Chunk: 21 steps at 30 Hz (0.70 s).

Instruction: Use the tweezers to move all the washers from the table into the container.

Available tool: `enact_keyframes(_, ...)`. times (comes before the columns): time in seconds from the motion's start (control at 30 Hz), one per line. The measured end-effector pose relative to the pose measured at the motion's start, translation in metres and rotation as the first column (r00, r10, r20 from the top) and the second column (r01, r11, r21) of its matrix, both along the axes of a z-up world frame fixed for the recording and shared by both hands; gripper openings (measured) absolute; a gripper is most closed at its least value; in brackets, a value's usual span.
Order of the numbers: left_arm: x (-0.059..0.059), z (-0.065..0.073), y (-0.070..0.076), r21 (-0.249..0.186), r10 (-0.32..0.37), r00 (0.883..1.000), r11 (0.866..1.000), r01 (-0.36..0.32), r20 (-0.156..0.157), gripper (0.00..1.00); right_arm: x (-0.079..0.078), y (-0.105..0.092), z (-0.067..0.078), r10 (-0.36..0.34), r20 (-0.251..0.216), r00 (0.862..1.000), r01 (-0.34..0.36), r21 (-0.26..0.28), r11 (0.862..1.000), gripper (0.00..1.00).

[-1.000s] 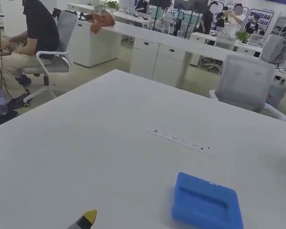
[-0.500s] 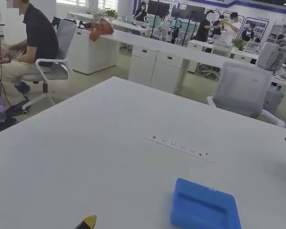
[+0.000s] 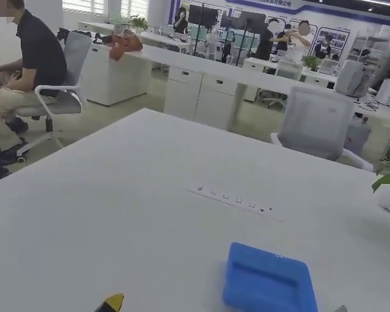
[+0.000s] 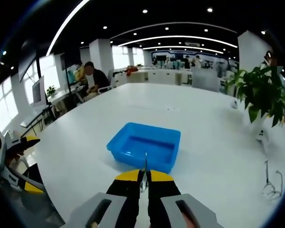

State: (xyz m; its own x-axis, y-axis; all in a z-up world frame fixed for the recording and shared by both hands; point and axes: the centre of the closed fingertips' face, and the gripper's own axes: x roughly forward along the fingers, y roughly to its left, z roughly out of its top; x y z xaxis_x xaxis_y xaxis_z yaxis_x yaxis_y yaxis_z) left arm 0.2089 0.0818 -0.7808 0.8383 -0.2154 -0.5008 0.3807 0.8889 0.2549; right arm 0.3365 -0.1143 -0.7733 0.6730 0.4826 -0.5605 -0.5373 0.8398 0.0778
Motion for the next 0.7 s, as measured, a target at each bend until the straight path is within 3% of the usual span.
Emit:
enact_keyframes(0.2,0.0,0.001,0.0,-0.013,0.001,1.0,1.0,-0.001,0.003,0.96,0.002,0.004,0.016,0.032,0.036,0.999,-0.032,-0.011,0.999,0.01)
enact_keyframes(0.47,-0.001,0.001,-0.003,-0.029,-0.009,1.0,1.0,0.009,-0.004,0.98,0.012,0.006,0.04,0.019,0.073,0.997,-0.022,0.036,0.999,0.01)
enact_keyframes(0.7,-0.002,0.0,-0.01,-0.046,-0.039,0.999,0.998,0.039,-0.001,0.99,0.019,0.006,0.047,0.029,0.098,0.995,-0.032,0.032,0.999,0.01)
